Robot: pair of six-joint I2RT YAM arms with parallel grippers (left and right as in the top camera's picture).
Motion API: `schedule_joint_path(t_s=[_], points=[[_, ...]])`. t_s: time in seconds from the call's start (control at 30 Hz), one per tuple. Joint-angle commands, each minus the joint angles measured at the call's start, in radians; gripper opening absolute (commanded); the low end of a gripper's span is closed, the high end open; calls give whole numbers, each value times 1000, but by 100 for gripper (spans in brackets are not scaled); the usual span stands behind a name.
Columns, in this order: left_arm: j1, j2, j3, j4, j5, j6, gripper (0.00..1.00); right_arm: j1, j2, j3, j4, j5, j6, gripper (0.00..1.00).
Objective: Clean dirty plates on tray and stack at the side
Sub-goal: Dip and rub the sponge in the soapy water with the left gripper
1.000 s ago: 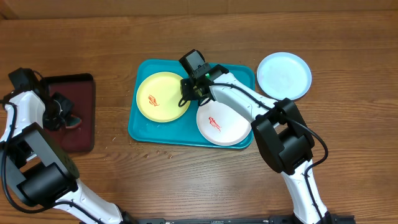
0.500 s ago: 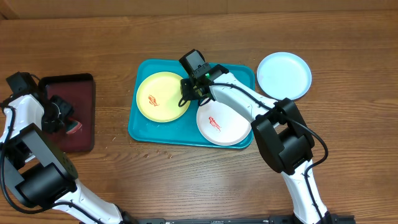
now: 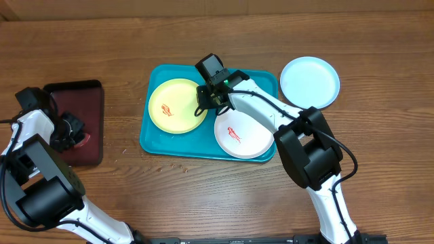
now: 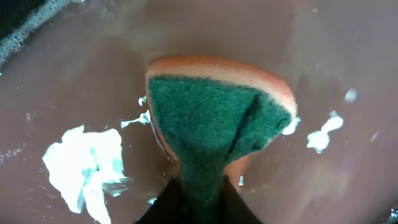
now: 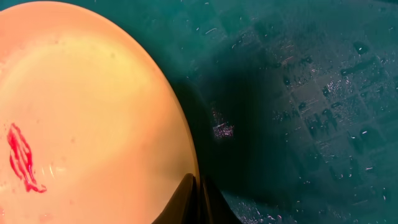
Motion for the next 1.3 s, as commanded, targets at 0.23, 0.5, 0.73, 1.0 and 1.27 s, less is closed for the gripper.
schedule_joint_path(t_s=[0.23, 0.5, 0.73, 1.0, 1.27], points=[[4, 5, 175, -185, -9, 2, 4, -1, 7, -9, -8, -8, -10, 5], [2, 8, 221, -180, 57, 3, 4, -1, 7, -9, -3, -8, -10, 5], [0, 8, 86, -14, 171, -1, 4, -1, 7, -9, -1, -8, -10, 5], [1, 8, 37, 36, 171, 0, 46, -1, 7, -9, -1, -8, -10, 5], [1, 7, 88, -14, 143, 3, 43, -1, 7, -9, -12, -8, -10, 5]])
